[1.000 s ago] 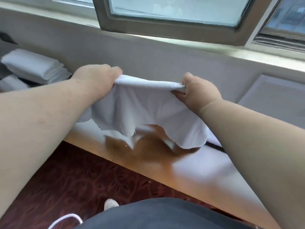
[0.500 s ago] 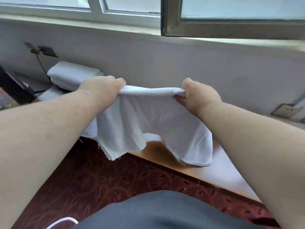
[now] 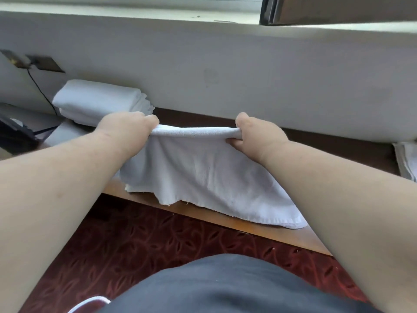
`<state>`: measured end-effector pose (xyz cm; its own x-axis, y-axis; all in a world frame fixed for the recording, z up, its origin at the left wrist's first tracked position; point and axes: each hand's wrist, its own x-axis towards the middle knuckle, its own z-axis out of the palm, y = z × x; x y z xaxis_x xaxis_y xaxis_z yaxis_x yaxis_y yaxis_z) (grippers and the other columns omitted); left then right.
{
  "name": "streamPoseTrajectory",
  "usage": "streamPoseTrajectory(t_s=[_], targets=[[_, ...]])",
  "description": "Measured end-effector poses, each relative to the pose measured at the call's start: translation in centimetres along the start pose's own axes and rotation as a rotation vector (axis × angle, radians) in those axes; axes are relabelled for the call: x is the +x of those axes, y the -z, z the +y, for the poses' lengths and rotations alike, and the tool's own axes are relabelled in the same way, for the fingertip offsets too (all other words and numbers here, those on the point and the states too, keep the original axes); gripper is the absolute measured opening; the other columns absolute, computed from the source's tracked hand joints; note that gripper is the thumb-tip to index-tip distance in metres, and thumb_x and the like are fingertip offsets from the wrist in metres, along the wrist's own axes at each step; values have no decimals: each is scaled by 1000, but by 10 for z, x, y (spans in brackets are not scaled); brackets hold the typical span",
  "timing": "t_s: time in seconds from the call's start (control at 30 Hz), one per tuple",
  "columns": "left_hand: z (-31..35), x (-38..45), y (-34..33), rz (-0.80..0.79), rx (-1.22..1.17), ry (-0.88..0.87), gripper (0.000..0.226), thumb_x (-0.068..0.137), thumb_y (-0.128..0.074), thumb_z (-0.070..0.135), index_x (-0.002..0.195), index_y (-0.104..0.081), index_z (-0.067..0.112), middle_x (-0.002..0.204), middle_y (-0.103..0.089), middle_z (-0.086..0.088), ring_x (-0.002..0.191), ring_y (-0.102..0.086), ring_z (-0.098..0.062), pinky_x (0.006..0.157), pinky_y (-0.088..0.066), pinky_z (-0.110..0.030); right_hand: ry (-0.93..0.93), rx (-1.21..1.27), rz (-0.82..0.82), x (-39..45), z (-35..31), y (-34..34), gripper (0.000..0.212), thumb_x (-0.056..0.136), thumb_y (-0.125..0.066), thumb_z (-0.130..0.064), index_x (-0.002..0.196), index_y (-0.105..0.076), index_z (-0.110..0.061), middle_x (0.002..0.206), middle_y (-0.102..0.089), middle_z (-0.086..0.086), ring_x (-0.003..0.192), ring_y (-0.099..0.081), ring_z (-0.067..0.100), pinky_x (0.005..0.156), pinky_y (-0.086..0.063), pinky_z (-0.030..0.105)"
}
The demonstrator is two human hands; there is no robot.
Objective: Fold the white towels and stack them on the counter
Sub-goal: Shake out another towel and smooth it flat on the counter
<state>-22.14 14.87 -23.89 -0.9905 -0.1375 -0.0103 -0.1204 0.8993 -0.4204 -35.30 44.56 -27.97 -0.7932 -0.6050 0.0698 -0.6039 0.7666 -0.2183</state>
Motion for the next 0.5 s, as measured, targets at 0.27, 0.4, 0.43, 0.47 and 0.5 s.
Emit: streamPoseTrajectory(t_s=[0.27, 0.4, 0.43, 0.47, 0.5], targets=[[13, 59, -30, -184, -105, 84, 35, 81, -49, 4, 107, -50, 28, 89, -43, -2, 88, -42, -25, 72, -37, -38, -88, 31, -184, 49, 14, -41, 34, 80, -50, -12, 110, -49, -26, 103, -51, -1, 92, -46, 27, 76, -37, 39], [25, 84, -50, -247, -178, 80, 45, 80, -47, 1, 116, -55, 28, 99, -45, -4, 102, -43, -27, 73, -39, -37, -221, -2, -165, 56, 20, -61, 26, 84, -45, -10, 105, -51, -25, 95, -43, -2, 96, -45, 28, 75, -40, 41], [27, 92, -55, -266, -206, 88, 47, 80, -46, 1, 118, -55, 27, 102, -45, -5, 103, -42, -27, 73, -40, -38, -250, -11, -159, 54, 21, -67, 26, 86, -46, -10, 106, -52, -24, 95, -43, -1, 97, -45, 28, 74, -39, 41], [30, 100, -60, -282, -239, 100, 50, 81, -45, 0, 122, -53, 27, 106, -45, -6, 106, -41, -28, 73, -41, -38, -275, -16, -157, 51, 20, -74, 27, 87, -46, -10, 109, -52, -24, 99, -44, 0, 99, -45, 29, 75, -38, 41], [34, 109, -65, -287, -272, 110, 54, 81, -46, 0, 129, -50, 26, 111, -45, -8, 110, -41, -30, 75, -42, -40, -301, 2, -155, 49, 20, -81, 33, 88, -47, -8, 116, -52, -25, 107, -46, 1, 104, -45, 29, 77, -38, 41]])
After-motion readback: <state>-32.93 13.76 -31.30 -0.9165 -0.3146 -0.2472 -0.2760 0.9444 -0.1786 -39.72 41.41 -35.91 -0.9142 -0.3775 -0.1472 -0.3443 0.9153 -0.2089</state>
